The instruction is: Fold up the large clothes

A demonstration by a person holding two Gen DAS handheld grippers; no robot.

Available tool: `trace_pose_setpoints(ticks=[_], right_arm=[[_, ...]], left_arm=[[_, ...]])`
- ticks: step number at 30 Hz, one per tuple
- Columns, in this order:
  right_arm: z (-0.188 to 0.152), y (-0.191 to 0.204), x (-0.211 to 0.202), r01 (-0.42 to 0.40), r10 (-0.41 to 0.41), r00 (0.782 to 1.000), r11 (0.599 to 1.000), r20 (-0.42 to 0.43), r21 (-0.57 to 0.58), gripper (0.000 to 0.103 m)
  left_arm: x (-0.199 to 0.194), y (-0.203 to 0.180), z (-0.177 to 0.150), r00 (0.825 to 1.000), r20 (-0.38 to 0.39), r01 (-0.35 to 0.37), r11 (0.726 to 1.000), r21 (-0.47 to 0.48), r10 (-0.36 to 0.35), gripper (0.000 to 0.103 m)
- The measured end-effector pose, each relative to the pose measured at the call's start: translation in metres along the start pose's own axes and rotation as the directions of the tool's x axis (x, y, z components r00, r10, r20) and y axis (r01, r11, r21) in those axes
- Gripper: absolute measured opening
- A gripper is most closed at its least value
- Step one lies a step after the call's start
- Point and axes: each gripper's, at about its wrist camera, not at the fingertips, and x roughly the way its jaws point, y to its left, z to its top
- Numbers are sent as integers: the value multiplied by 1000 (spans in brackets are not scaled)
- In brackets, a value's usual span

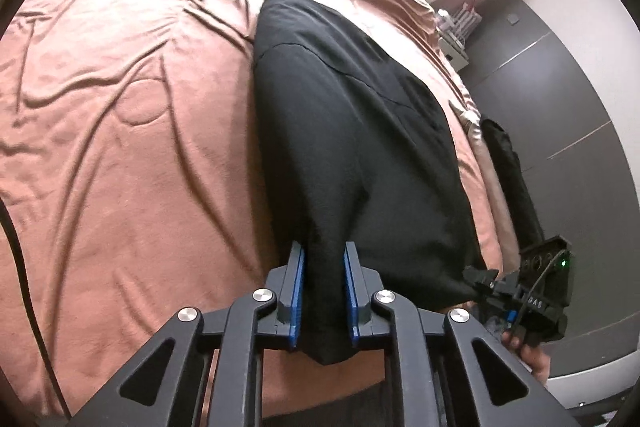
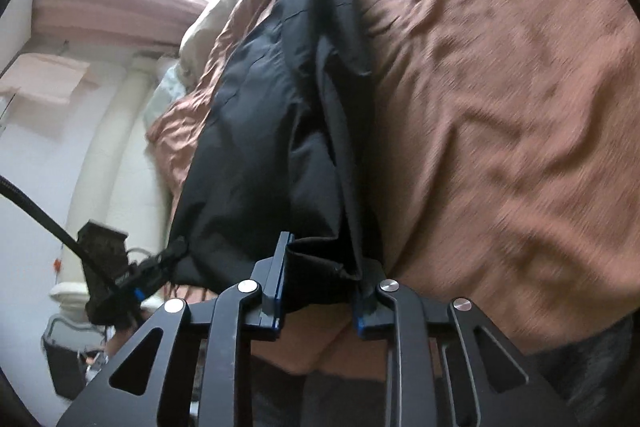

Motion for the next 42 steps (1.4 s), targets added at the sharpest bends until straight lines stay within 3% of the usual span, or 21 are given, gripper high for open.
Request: trace_pose_setpoints(ticks=[4, 7, 9, 11, 14, 16, 28, 42], right_arm=[[-16, 11, 4, 8, -11, 998, 999, -66, -54, 22], [-18, 12, 1, 29, -36, 996, 996, -80, -88, 32], [-10, 10, -5, 64, -71, 995, 993, -65, -100, 59], [4, 8, -12, 82, -86, 996, 991, -30, -102, 71], [29, 5, -17, 70, -71, 997, 993, -8, -99, 71], [49, 2, -13, 61, -62, 998, 993, -11, -105, 72], [127, -6, 54, 64, -73, 993, 993, -97, -99, 75], [181, -22, 101, -39, 36, 982, 999, -186, -12, 75]], left_arm=[[-13, 5, -16, 999, -45, -3, 998, 58, 6, 18], [-11, 9, -22, 996, -75, -33, 997, 75, 38, 25], [-4, 13, -20, 994, -99, -40, 997, 62, 46, 30], [-2, 18, -15, 994, -106, -23, 999, 31, 26, 37], [-3, 24, 0, 998, -62, -31, 999, 16, 32, 55], [-2, 28, 10, 998, -44, -36, 999, 4, 36, 57], [35, 36, 85, 999, -22, -47, 999, -8, 47, 57], [83, 26, 139, 995, -27, -96, 995, 34, 97, 55]])
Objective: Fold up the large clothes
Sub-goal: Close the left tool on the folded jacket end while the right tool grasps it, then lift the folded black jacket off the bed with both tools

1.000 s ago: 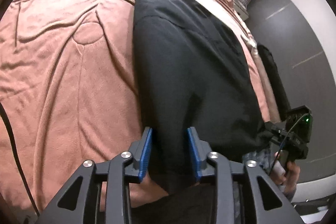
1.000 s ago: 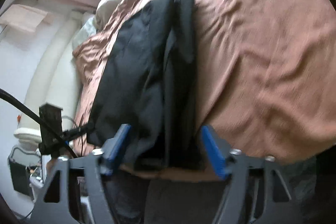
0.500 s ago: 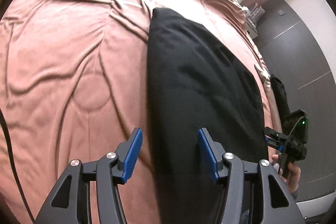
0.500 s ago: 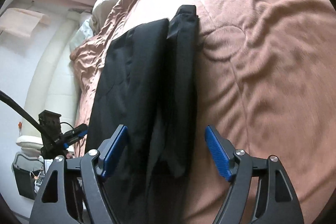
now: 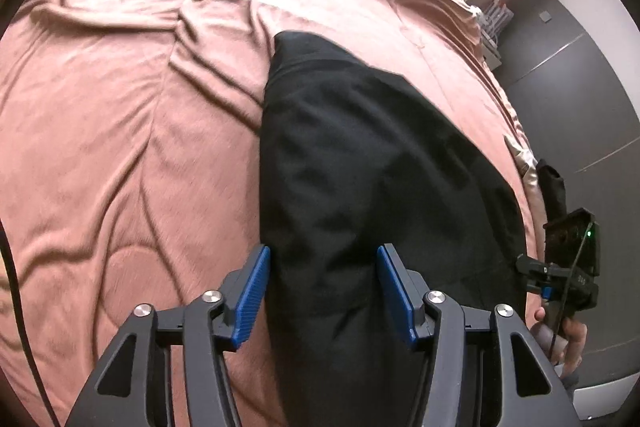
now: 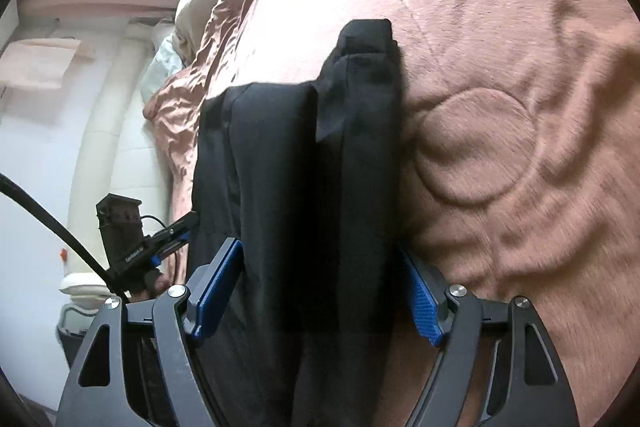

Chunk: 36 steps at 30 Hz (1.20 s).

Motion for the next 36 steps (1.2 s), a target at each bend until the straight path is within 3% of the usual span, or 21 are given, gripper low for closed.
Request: trace_pose_setpoints(ticks=[5, 7, 9, 12, 17, 24, 26, 27, 28, 29, 31, 33, 36], right_arm=[[13, -10, 14, -23, 23, 1000, 1000, 5, 12, 74], [14, -9, 17, -12, 12, 1000, 1000, 10, -2, 60], [15, -9, 20, 21, -21, 1000, 1000, 14, -13, 35], [5, -2, 7, 11, -10, 999, 999, 39, -39, 18], [-13, 31, -9, 41, -29, 995, 991, 93, -126, 13], [-40, 67, -20, 52, -26, 989, 982, 143, -183, 11], [-45, 72, -21, 74, -44, 987, 978, 153, -197, 11], [-47, 73, -21, 91, -59, 986, 975, 156, -201, 11], [-48, 74, -20, 102, -71, 985, 974, 157, -201, 11], [-48, 74, -19, 103, -73, 985, 975, 156, -195, 11], [-47, 72, -17, 106, -79, 985, 978, 152, -181, 11], [-47, 70, -15, 106, -81, 986, 980, 148, -169, 11], [-46, 67, -13, 105, -82, 986, 981, 143, -162, 11]], left_arm=[[-5, -26, 0, 999, 22, -28, 996, 87, 27, 51], [-3, -27, 2, 999, 21, -42, 995, 89, 41, 50], [0, -21, 3, 999, 17, -38, 997, 62, 37, 44], [-3, -10, 3, 1000, 20, -10, 1000, 6, 10, 31], [-22, -12, -2, 998, 59, -13, 1000, 6, 13, 6], [-55, -8, -12, 990, 116, 78, 997, -22, -75, 0], [-61, -9, -13, 992, 128, 8, 1000, -23, -5, 0], [-61, -6, -13, 992, 126, 3, 999, -33, 1, 2], [-59, -1, -13, 994, 111, 23, 998, -56, -16, 15], [-55, 3, -13, 995, 95, 44, 996, -75, -37, 42], [-45, 12, -18, 996, 71, 60, 993, -101, -53, 73], [-36, 13, -18, 997, 73, 35, 996, -88, -28, 74], [-15, 20, -15, 997, 36, 68, 992, -106, -65, 74]])
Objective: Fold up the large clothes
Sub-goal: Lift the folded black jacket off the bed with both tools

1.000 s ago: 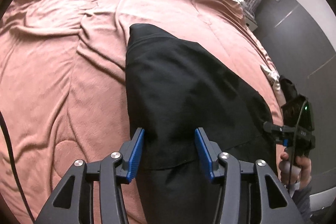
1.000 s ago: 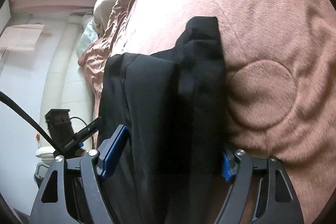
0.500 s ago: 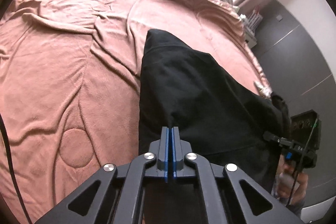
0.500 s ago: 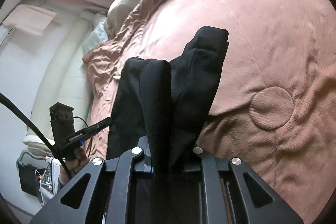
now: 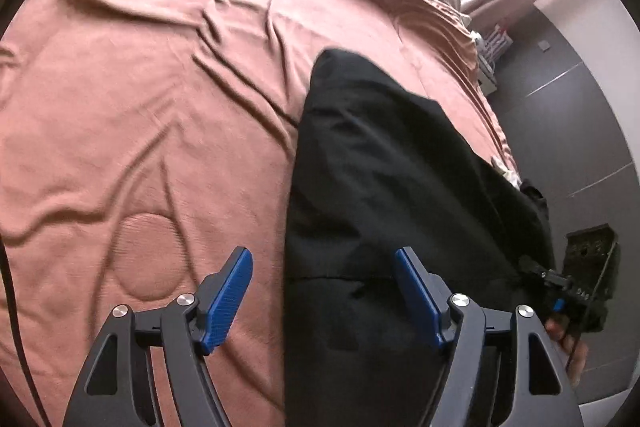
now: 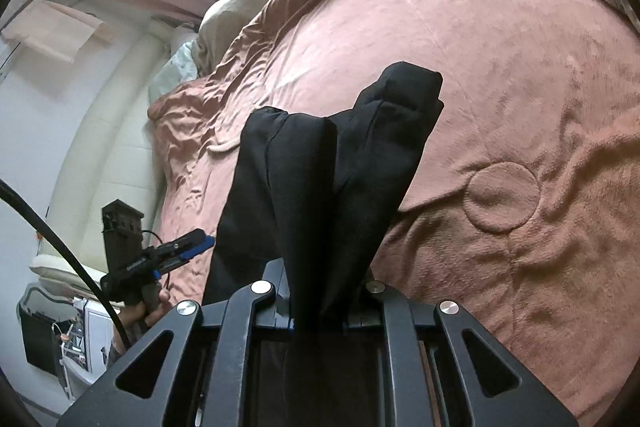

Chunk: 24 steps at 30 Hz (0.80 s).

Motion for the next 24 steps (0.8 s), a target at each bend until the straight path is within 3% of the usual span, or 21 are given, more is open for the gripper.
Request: trace_pose_setpoints(ticks=[7, 10, 14, 18, 24], right_arm=[[6, -26, 0, -6, 7, 1000, 999, -26, 31, 11], [7, -26, 1, -9, 10, 1000, 999, -30, 33, 11], [9, -8, -1, -32, 31, 999, 999, -25, -13, 11], [9, 17, -6, -43, 42, 999, 998, -10, -55, 11], [-1, 57, -31, -60, 64, 998, 991, 27, -121, 11]], left_arm=[[37, -11, 8, 998, -62, 16, 999, 36, -13, 70], [35, -19, 6, 999, -51, -16, 996, 84, 20, 52], [20, -24, 4, 999, -36, 19, 995, 98, -15, 21], [-3, -34, -1, 1000, -1, 3, 992, 123, -3, 16], [-57, -39, -10, 995, 90, 31, 992, 124, -42, 14]])
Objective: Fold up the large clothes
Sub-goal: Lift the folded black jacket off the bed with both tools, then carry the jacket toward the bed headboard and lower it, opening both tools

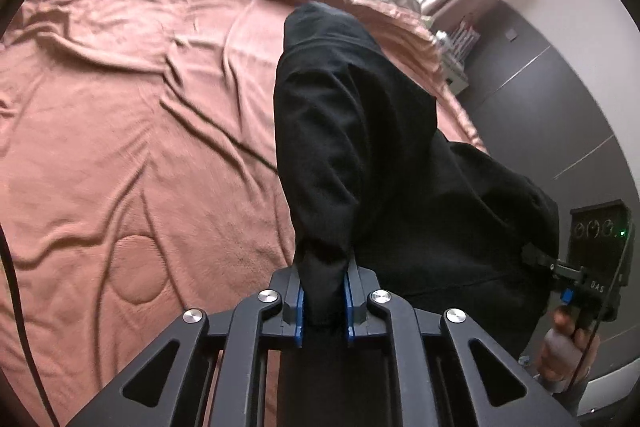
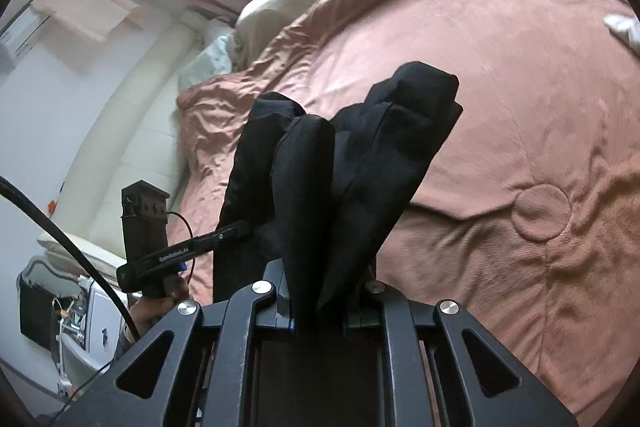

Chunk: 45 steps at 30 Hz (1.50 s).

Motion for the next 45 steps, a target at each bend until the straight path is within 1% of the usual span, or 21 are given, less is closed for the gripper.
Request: trace_pose_setpoints(ticks=[5, 9, 15, 18, 19, 20, 23, 26, 27, 29, 32, 37, 42, 45], right_arm=[[-10, 35, -21, -28, 30, 999, 998, 28, -64, 11], [-20, 69, -33, -55, 61, 997, 990, 41, -130, 11], [-36, 124, -33, -102, 112, 993, 971, 35, -218, 11], [-43, 150, -27, -132, 143, 989, 958, 25, -256, 11], [-44, 160, -24, -142, 152, 988, 953, 19, -268, 11], [-45, 168, -22, -155, 157, 987, 947, -15, -281, 10], [-50, 198, -4, -192, 189, 981, 928, -39, -320, 10], [-54, 219, 15, -225, 216, 974, 910, -64, -348, 10], [-57, 230, 23, -240, 227, 971, 903, -77, -357, 10], [-57, 240, 39, -259, 240, 966, 894, -96, -366, 10], [-61, 262, 66, -289, 259, 957, 880, -129, -377, 10], [-64, 292, 111, -337, 288, 940, 856, -181, -391, 10], [-66, 312, 150, -380, 316, 923, 835, -219, -398, 10], [-72, 334, 178, -399, 323, 915, 820, -243, -410, 10]], left_arm=[[-53, -6, -4, 997, 82, -2, 1000, 8, 2, 13], [-107, -5, -11, 986, 169, -5, 1000, 8, 4, 13], [-180, 4, -18, 960, 278, -26, 1000, -12, 28, 12], [-215, 17, -25, 945, 322, -43, 999, -30, 50, 12], [-228, 22, -28, 939, 338, -50, 998, -39, 60, 12], [-239, 26, -30, 934, 350, -55, 997, -46, 68, 12], [-276, 44, -39, 915, 391, -73, 995, -73, 96, 12], [-315, 65, -53, 895, 427, -94, 990, -105, 130, 12], [-325, 69, -57, 890, 434, -101, 988, -115, 142, 12], [-342, 83, -63, 880, 446, -117, 984, -134, 165, 12], [-372, 104, -75, 860, 467, -142, 976, -166, 205, 12], [-414, 144, -91, 833, 494, -164, 964, -211, 250, 12], [-453, 180, -100, 808, 504, -204, 947, -247, 306, 12], [-474, 206, -102, 793, 512, -217, 939, -268, 330, 12]])
